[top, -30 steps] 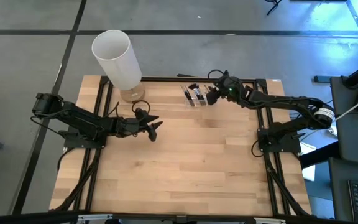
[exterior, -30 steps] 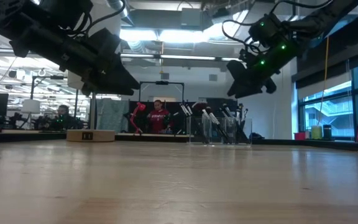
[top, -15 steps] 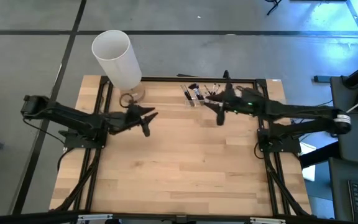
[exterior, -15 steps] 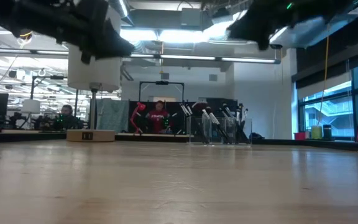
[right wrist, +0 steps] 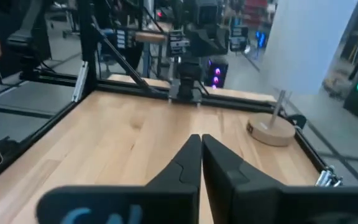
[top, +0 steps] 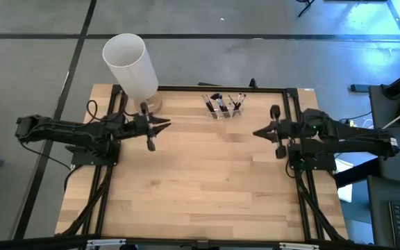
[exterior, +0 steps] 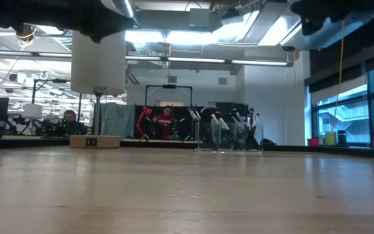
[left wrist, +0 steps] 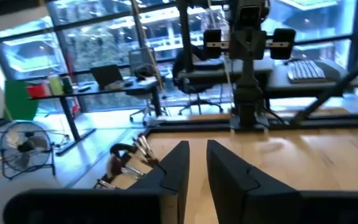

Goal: Put items in baskets/containers
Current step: Return to Home Position

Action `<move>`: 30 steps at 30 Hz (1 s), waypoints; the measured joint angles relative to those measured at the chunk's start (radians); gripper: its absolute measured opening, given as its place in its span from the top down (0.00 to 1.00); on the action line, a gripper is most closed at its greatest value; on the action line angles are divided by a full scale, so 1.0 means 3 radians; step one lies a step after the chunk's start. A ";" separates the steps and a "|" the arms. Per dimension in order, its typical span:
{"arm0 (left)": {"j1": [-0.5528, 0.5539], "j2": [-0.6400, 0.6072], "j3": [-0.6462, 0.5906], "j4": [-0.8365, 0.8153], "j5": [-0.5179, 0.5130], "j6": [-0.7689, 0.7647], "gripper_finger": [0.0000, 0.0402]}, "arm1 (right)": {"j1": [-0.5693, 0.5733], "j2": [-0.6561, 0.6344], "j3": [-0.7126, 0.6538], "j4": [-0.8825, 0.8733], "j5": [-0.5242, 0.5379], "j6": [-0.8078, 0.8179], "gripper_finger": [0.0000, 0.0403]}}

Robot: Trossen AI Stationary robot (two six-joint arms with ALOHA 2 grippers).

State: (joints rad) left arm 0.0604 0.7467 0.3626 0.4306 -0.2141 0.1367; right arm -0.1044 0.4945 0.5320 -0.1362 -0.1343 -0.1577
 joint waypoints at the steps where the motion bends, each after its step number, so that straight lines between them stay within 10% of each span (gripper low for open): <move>1: 0.0017 0.0000 0.0000 -0.0033 0.0037 0.0004 0.88 | 0.0008 -0.0089 -0.0125 0.0088 -0.0015 -0.0019 0.96; 30: 0.0749 0.0003 -0.0969 0.1020 0.0844 -0.0002 0.89 | 0.0009 -0.0898 -0.1102 0.0592 -0.0289 0.0243 0.99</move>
State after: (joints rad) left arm 0.2852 0.7475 0.0718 0.7367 0.0391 0.1360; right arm -0.1017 0.2253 0.2015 0.0413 -0.2211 -0.0848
